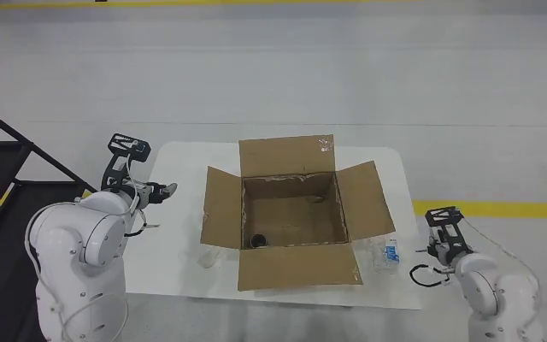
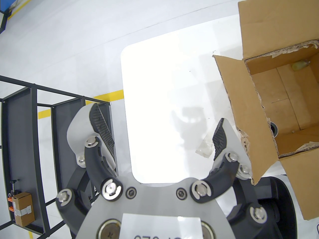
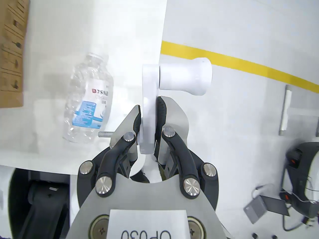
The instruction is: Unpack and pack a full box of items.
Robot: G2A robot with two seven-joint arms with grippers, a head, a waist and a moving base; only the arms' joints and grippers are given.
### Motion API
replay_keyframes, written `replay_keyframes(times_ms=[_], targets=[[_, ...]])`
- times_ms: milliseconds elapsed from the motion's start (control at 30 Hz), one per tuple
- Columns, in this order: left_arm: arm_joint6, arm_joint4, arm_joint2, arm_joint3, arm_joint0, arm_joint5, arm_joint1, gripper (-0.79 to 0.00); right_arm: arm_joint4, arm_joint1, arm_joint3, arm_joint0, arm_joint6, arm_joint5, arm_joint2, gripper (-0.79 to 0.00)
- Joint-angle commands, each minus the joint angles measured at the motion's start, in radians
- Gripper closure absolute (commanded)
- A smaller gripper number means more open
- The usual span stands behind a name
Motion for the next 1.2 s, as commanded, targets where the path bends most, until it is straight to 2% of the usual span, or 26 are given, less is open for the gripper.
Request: replay_keyframes(times_ms=[0,200,567,933,1000,1100,1167], targets=[[0.000,0.000,0.000,0.000,0.000,0.000,0.000,-0.785,-0.017,0.002,0.015,-0.009,-0.007,0.007,-0.014,0.000],[0.000,0.000,0.000,0.000,0.000,0.000,0.000,-0.785,-0.034,0.004,0.089,-0.023,-0.048,0.016,-0.055,0.000],[0.000,0.000,0.000,0.000,0.000,0.000,0.000,-0.785,-0.036,0.015,0.247,0.049,-0.109,0.022,-0.092,0.000],[0.000,0.000,0.000,0.000,0.000,0.000,0.000,-0.785,-0.030,0.027,0.315,0.095,-0.079,0.006,-0.120,-0.003],[0.000,0.000,0.000,0.000,0.000,0.000,0.000,-0.785,-0.028,0.029,0.322,0.100,-0.075,0.005,-0.124,-0.052],[0.000,0.000,0.000,0.000,0.000,0.000,0.000,-0.785,-0.029,0.032,0.339,0.110,-0.062,-0.002,-0.135,-0.200],[0.000,0.000,0.000,0.000,0.000,0.000,0.000,-0.785,-0.031,0.034,0.349,0.116,-0.065,-0.002,-0.141,-0.222]])
